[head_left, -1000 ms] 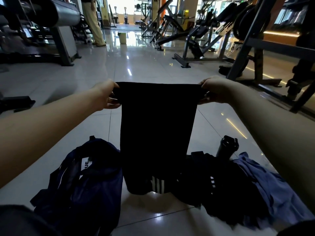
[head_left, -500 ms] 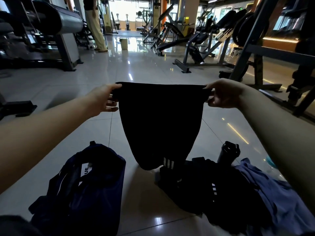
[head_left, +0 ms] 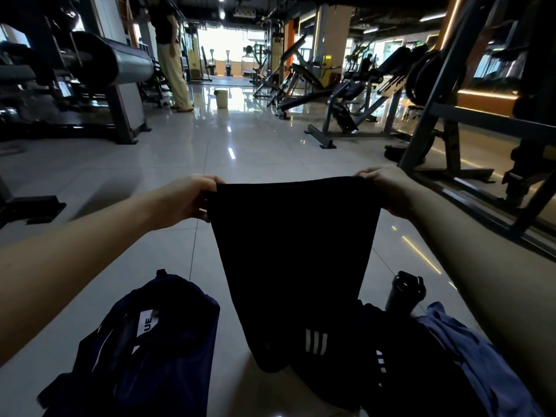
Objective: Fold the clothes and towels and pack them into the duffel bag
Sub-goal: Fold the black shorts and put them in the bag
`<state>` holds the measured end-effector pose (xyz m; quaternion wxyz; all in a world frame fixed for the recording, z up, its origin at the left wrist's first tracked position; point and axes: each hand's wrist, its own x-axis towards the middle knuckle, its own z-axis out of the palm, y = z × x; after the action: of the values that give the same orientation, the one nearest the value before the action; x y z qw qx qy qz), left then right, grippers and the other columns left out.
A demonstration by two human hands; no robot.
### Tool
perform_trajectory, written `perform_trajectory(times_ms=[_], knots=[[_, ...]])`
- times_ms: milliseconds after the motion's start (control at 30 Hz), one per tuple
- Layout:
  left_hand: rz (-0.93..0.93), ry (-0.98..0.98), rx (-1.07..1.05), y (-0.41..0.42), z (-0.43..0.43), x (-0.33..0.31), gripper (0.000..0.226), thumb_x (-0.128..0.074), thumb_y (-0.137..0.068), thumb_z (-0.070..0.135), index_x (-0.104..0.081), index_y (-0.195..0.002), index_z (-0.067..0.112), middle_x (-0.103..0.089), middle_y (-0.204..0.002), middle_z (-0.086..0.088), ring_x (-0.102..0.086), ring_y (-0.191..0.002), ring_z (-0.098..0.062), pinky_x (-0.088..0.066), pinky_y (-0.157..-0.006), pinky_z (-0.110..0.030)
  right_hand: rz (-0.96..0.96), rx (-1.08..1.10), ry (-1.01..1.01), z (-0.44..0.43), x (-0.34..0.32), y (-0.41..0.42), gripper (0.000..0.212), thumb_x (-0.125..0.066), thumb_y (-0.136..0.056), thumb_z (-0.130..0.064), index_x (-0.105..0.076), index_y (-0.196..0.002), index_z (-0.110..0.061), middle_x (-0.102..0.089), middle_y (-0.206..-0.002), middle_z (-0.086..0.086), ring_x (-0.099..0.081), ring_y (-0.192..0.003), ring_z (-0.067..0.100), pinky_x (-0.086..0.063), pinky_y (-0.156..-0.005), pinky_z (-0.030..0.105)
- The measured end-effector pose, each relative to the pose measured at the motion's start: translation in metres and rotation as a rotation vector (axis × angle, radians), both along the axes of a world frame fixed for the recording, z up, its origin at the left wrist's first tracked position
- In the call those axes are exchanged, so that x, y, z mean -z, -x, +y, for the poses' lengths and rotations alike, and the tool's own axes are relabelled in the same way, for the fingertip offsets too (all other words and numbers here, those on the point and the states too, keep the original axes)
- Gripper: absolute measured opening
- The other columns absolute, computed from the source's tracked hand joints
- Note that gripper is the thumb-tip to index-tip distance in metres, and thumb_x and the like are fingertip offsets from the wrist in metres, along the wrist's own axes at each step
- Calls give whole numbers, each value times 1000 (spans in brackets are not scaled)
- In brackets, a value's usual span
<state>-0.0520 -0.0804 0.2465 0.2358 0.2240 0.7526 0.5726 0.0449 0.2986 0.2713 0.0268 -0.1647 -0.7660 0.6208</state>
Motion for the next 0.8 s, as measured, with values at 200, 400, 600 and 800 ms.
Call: perform_trajectory(times_ms=[200,400,600,800], knots=[[-141,-20,160,-4,-3,-11,31,-46,-101,13,-68,-123,15,-52,-70,2,-42,-53,-10,-46,-53,-23,-14,129,-194,5,8,5,18,-50,-105,-14,-67,-101,-8,-65,-103,14,-64,-92,22,-51,-83,33],[-80,-36,28,-11,10,-8,29,-46,-105,22,-70,-95,10,-57,-76,-2,-55,-59,-10,-51,-51,-19,-119,76,-202,-5,12,0,49,-47,-103,-46,-59,-125,-3,-64,-120,16,-62,-107,29,-42,-107,43],[-8,-75,124,-6,7,-3,39,-79,-76,44,-66,-96,13,-58,-72,2,-53,-55,-7,-45,-50,-18,-132,53,-143,1,17,-2,46,-50,-101,-49,-59,-115,-6,-51,-143,26,-47,-136,41,-35,-116,49],[-26,15,236,-1,1,-3,28,-82,-83,27,-61,-89,10,-58,-76,-4,-49,-57,-10,-45,-55,-19,-143,18,-56,10,20,-5,62,-58,-90,-57,-57,-122,-4,-59,-136,21,-52,-132,39,-37,-115,46]])
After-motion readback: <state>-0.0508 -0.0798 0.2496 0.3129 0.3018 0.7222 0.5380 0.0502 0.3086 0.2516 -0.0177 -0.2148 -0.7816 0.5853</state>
